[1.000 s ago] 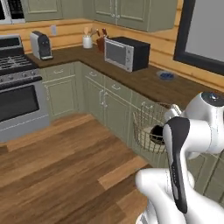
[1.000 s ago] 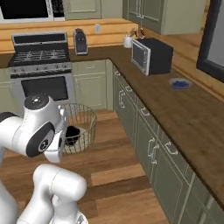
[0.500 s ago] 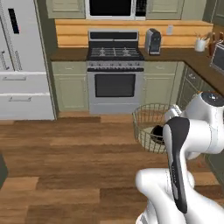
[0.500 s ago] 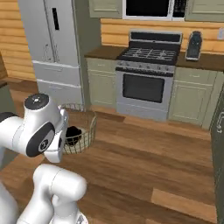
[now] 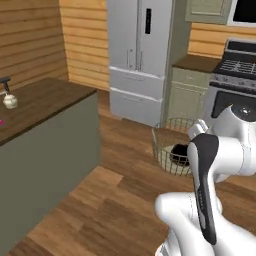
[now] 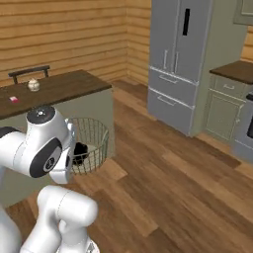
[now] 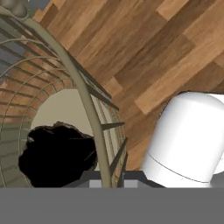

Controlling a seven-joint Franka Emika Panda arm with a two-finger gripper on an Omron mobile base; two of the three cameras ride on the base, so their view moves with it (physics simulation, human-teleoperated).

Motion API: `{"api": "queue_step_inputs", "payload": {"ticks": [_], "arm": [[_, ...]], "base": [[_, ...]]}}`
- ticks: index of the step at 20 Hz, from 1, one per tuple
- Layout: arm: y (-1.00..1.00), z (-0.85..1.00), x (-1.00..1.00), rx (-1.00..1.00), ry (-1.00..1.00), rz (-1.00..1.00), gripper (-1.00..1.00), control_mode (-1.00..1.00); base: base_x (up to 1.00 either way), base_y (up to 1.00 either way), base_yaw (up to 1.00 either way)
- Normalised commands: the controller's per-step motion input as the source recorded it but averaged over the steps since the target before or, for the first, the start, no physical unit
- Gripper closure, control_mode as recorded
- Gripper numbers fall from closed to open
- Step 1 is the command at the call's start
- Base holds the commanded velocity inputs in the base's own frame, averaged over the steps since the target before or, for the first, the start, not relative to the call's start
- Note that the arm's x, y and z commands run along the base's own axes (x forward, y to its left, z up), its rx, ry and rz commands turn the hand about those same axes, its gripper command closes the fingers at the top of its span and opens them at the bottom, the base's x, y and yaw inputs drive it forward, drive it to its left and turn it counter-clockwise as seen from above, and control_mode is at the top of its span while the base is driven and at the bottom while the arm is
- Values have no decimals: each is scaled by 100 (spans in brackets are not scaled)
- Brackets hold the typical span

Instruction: Open the cabinet, pick up the bread from the cabinet and place it in the basket. Then move the basket to the dining counter.

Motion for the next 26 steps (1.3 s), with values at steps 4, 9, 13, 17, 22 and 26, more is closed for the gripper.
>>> {"api": "queue_step_inputs", "payload": {"ticks": [4, 9, 13, 17, 22, 26], "arm": [[0, 0, 0, 0, 0, 0, 100, 100], [0, 0, 0, 0, 0, 0, 100, 100], [0, 0, 0, 0, 0, 0, 100, 100], [0, 0, 0, 0, 0, 0, 100, 100], [0, 0, 0, 0, 0, 0, 100, 100], [0, 0, 0, 0, 0, 0, 100, 100]], "base": [[100, 0, 63], [100, 0, 64], [100, -13, 73], [99, -58, 69], [68, -78, 45], [14, -82, 8]]}}
